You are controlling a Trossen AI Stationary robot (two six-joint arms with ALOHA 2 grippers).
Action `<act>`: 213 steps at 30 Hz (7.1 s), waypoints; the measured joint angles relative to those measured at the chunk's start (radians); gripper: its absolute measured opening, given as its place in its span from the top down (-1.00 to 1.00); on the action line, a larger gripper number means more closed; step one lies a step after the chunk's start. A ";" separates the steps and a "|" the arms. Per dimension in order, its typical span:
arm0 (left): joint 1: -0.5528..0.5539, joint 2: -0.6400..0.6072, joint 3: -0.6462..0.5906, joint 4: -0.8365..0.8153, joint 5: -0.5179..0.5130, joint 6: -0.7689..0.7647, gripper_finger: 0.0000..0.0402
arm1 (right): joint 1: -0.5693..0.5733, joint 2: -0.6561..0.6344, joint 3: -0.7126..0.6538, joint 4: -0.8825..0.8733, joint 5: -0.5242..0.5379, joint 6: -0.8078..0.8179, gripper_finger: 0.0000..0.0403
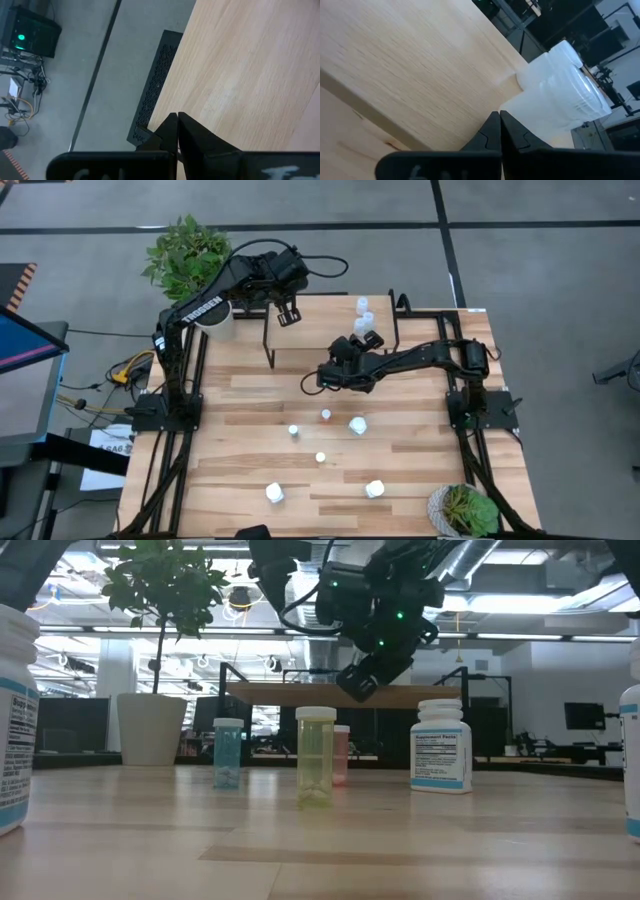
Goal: Pick and place medicine bottles onto shelf by color
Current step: Put the white pill bottle aligned with the other white pill bottle on the shelf, then adjust the white pill bottle on the shelf, then put the top white and blue pill bottle on the shelf, then put the red pill bottle on the shelf
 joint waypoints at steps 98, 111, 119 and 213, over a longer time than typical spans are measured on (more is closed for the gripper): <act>0.000 -0.001 0.000 -0.008 0.055 0.008 1.00 | -0.442 -0.497 0.150 -0.175 -1.003 -0.502 0.95; -0.001 -0.001 0.000 -0.090 0.116 -0.034 1.00 | -0.062 -0.778 0.153 -0.392 -1.005 -0.323 0.83; -0.027 0.000 0.000 -0.178 0.221 -0.137 1.00 | 0.268 -0.814 0.153 -0.415 -1.005 -0.143 0.56; -0.364 -0.674 -0.840 0.181 0.514 -0.225 -0.03 | 0.293 -0.035 0.090 -0.220 -1.161 0.127 -0.22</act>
